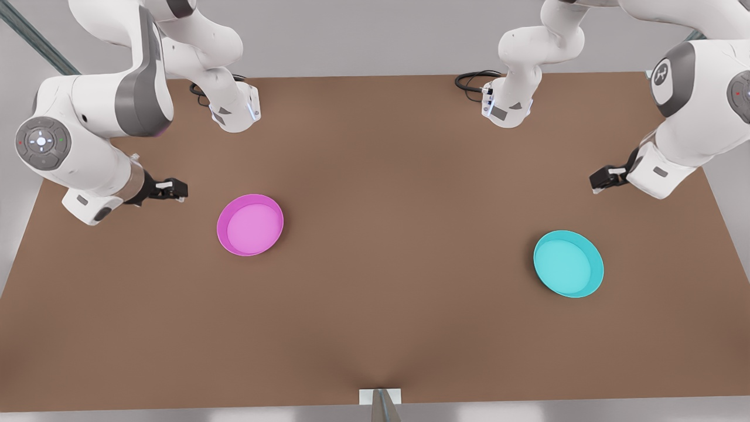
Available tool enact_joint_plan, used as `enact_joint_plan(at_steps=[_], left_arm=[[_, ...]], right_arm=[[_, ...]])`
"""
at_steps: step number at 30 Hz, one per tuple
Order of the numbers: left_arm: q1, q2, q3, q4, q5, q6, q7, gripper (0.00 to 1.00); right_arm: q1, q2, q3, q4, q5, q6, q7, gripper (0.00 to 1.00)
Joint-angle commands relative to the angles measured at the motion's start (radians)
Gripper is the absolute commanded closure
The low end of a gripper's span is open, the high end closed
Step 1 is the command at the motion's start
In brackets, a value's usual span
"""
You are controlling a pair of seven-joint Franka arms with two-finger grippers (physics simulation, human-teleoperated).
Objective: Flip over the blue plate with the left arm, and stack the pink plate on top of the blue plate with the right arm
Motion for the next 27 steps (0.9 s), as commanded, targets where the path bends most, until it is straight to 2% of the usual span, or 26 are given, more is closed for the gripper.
enact_joint_plan(at_steps=[1, 3, 5, 8, 9, 11, 17, 25, 26, 27], left_arm=[[0.000, 0.006, 0.002, -0.004, 0.003, 0.023, -0.082, 0.00], [0.002, 0.089, 0.039, -0.022, 0.015, 0.034, -0.099, 0.00], [0.066, 0.267, 0.100, -0.099, -0.040, 0.241, -0.080, 0.00], [0.239, 0.498, 0.103, -0.091, -0.147, 0.518, 0.303, 0.00], [0.276, 0.558, 0.103, -0.071, -0.147, 0.541, 0.381, 0.00], [0.307, 0.597, 0.131, -0.068, -0.187, 0.600, 0.575, 0.00], [0.305, 0.669, 0.138, -0.103, -0.192, 0.657, 0.581, 0.00], [0.301, 0.673, 0.138, -0.117, -0.314, 0.589, 0.573, 0.00], [0.296, 0.675, 0.137, -0.117, -0.318, 0.589, 0.572, 0.16], [0.295, 0.675, 0.138, -0.117, -0.319, 0.589, 0.572, 0.16]], right_arm=[[-0.005, -0.001, -0.001, -0.001, 0.010, 0.035, -0.006, 0.00], [-0.013, 0.002, -0.001, -0.001, 0.015, 0.035, -0.006, 0.00], [-0.013, -0.001, -0.001, -0.007, 0.015, 0.037, -0.008, 0.00], [-0.015, 0.004, -0.001, -0.014, 0.012, 0.041, -0.010, 0.00], [-0.015, 0.004, -0.001, -0.014, 0.013, 0.040, -0.008, 0.00], [-0.015, 0.007, -0.001, -0.016, 0.013, 0.035, -0.008, 0.00], [-0.022, 0.011, -0.001, -0.016, 0.015, 0.034, -0.010, 0.00], [-0.022, 0.014, -0.001, -0.013, 0.015, 0.024, -0.014, 0.00], [-0.024, 0.014, -0.001, -0.013, 0.015, 0.021, -0.017, 0.00], [-0.024, 0.014, -0.001, -0.013, 0.015, 0.017, -0.017, 0.00]])
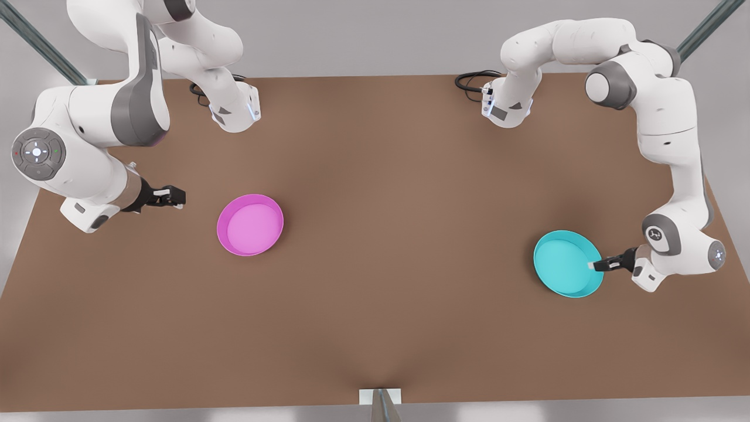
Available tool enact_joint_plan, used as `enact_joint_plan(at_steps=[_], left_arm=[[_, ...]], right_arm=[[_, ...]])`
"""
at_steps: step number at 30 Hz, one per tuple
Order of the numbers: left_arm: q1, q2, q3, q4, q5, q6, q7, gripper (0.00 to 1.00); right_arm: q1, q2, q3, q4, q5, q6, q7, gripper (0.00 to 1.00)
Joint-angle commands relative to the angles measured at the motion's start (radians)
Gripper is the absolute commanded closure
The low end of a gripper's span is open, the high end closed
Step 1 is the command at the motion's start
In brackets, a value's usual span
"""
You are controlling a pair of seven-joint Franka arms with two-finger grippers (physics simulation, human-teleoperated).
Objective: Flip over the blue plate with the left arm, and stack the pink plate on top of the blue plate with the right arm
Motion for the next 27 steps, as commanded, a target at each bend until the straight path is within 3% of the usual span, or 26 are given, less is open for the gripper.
enact_joint_plan(at_steps=[1, 2, 3, 5, 16, 17, 19, 27], left_arm=[[-0.003, 0.000, -0.001, 0.000, -0.030, -0.005, 0.190, 0.16], [-0.003, 0.000, -0.001, 0.000, -0.030, -0.004, 0.190, 0.16], [-0.003, 0.000, -0.001, 0.000, -0.030, -0.002, 0.189, 0.32], [-0.003, 0.004, -0.001, 0.002, -0.030, -0.002, 0.189, 0.44], [-0.011, 0.019, -0.001, 0.006, -0.029, 0.018, 0.178, 0.52], [-0.012, 0.019, 0.001, 0.008, -0.030, 0.016, 0.157, 0.68], [-0.012, 0.017, -0.001, 0.008, -0.030, 0.014, 0.149, 0.79], [-0.044, -0.030, 0.001, 0.014, 0.011, 0.016, 0.155, 0.79]], right_arm=[[-0.001, -0.001, 0.000, 0.000, 0.000, -0.009, -0.009, 0.00], [-0.001, -0.001, 0.000, 0.000, 0.000, -0.009, -0.009, 0.00], [0.001, -0.001, 0.000, 0.000, 0.000, -0.009, -0.010, 0.00], [0.001, -0.001, 0.000, 0.000, 0.000, -0.009, -0.010, 0.00], [0.001, 0.002, 0.000, -0.001, 0.000, -0.011, -0.010, 0.00], [0.001, 0.002, 0.000, -0.001, 0.000, -0.011, -0.010, 0.00], [0.001, 0.002, 0.000, -0.001, 0.000, -0.011, -0.010, 0.00], [0.002, 0.002, 0.000, -0.001, 0.000, -0.011, -0.005, 0.00]])
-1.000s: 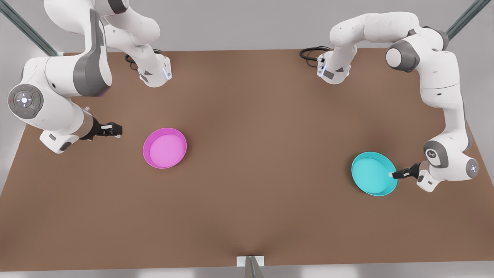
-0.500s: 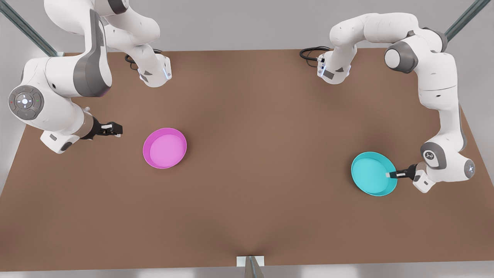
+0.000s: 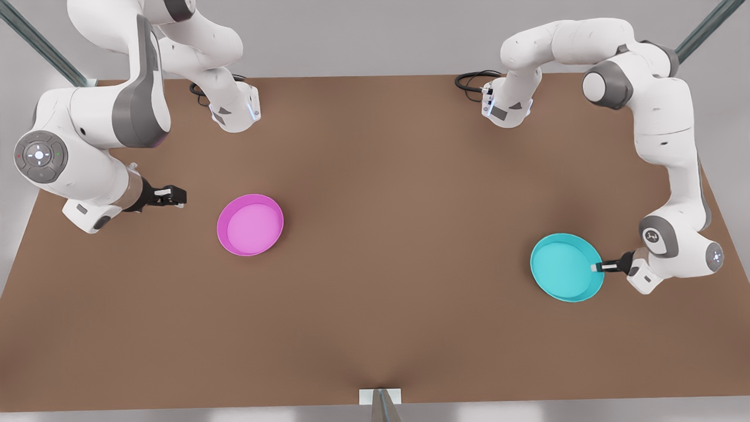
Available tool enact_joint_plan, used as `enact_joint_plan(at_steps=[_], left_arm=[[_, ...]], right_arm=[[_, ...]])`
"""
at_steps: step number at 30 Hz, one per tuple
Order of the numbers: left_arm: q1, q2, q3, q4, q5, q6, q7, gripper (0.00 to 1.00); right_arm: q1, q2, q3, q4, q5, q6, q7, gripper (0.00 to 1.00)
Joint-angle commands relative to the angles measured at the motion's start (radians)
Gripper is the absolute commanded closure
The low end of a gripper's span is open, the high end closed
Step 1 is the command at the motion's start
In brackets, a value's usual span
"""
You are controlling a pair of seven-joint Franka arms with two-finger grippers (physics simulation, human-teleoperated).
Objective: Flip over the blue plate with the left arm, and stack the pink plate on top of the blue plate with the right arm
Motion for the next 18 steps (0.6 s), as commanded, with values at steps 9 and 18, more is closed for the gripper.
enact_joint_plan(at_steps=[9, 18], left_arm=[[-0.373, -0.268, 0.001, 0.158, 0.450, -0.279, -0.526, 0.79], [-0.901, -0.181, 0.129, 0.385, 0.902, -0.430, -1.225, 0.79]], right_arm=[[-0.001, 0.001, 0.000, 0.000, 0.001, -0.001, 0.006, 0.00], [-0.001, 0.006, 0.000, 0.002, 0.002, -0.005, 0.007, 0.00]])
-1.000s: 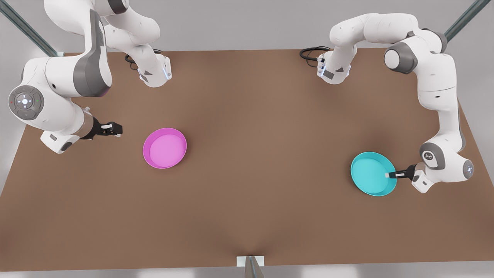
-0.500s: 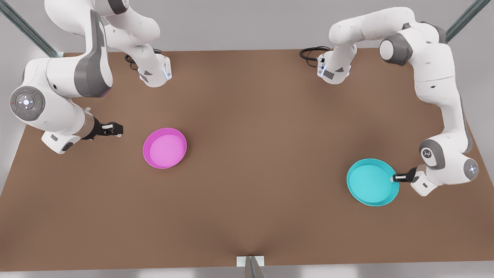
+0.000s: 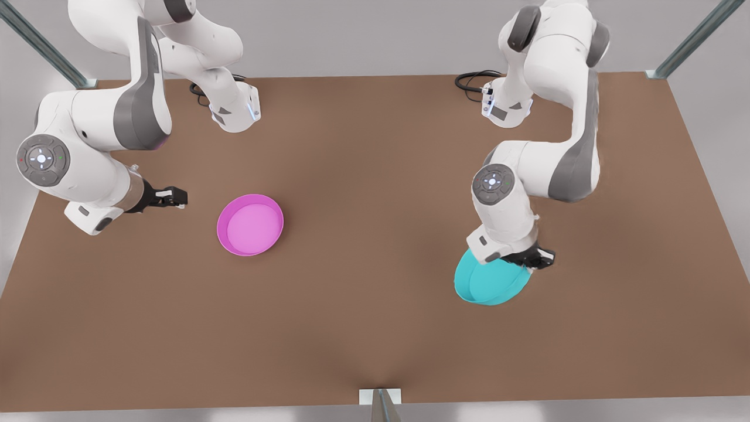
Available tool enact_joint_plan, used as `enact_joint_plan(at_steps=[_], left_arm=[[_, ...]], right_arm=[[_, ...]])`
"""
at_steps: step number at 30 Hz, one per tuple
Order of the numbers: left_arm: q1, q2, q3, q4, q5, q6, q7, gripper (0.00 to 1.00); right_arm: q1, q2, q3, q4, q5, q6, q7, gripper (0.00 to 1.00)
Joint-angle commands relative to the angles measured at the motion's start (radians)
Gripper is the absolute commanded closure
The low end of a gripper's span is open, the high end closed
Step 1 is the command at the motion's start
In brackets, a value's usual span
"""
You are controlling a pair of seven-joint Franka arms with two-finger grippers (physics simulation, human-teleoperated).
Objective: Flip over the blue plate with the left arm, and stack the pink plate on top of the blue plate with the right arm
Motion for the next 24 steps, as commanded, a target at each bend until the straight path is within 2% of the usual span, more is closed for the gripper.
enact_joint_plan(at_steps=[1, 2, 4, 6, 7, 12, 14, 17, 19, 21, 24], left_arm=[[-0.219, 0.082, 0.226, 0.049, 0.126, -0.084, -0.796, 0.79], [-0.343, 0.110, 0.373, 0.062, 0.114, -0.081, -0.812, 0.79], [-0.472, 0.118, 0.413, 0.063, 0.122, -0.148, -0.867, 0.79], [-0.695, 0.194, 0.664, 0.045, 0.125, -0.153, -0.895, 0.79], [-0.742, 0.223, 0.686, 0.011, 0.125, -0.151, -0.961, 0.79], [-0.827, 0.358, 0.650, -0.012, 0.209, -0.223, -1.329, 0.79], [-0.885, 0.391, 0.643, -0.076, 0.293, -0.223, -1.430, 0.79], [-0.896, 0.392, 0.512, -0.127, 0.384, -0.265, -1.657, 0.79], [-0.894, 0.391, 0.451, -0.132, 0.387, -0.277, -1.669, 0.79], [-0.899, 0.386, 0.407, -0.213, 0.428, -0.283, -1.735, 0.79], [-0.897, 0.424, 0.374, -0.230, 0.441, -0.280, -1.807, 0.79]], right_arm=[[0.000, 0.000, 0.000, 0.001, 0.001, -0.001, 0.004, 0.00], [0.000, 0.000, 0.000, 0.001, 0.001, -0.003, 0.004, 0.00], [0.000, 0.000, 0.000, 0.001, 0.001, -0.003, 0.004, 0.00], [0.000, 0.000, 0.000, 0.001, 0.001, -0.003, 0.004, 0.00], [0.000, 0.002, 0.000, 0.001, 0.001, -0.003, 0.004, 0.00], [-0.003, 0.002, 0.000, -0.001, 0.002, -0.003, 0.004, 0.00], [-0.003, 0.002, 0.000, -0.001, 0.002, -0.003, 0.004, 0.00], [-0.003, 0.005, 0.000, -0.001, 0.007, -0.003, 0.004, 0.00], [-0.006, 0.005, 0.000, -0.001, 0.010, -0.004, 0.004, 0.00], [-0.006, 0.009, 0.000, 0.001, 0.018, -0.003, 0.004, 0.00], [-0.006, 0.011, 0.000, 0.001, 0.019, -0.003, 0.004, 0.00]])
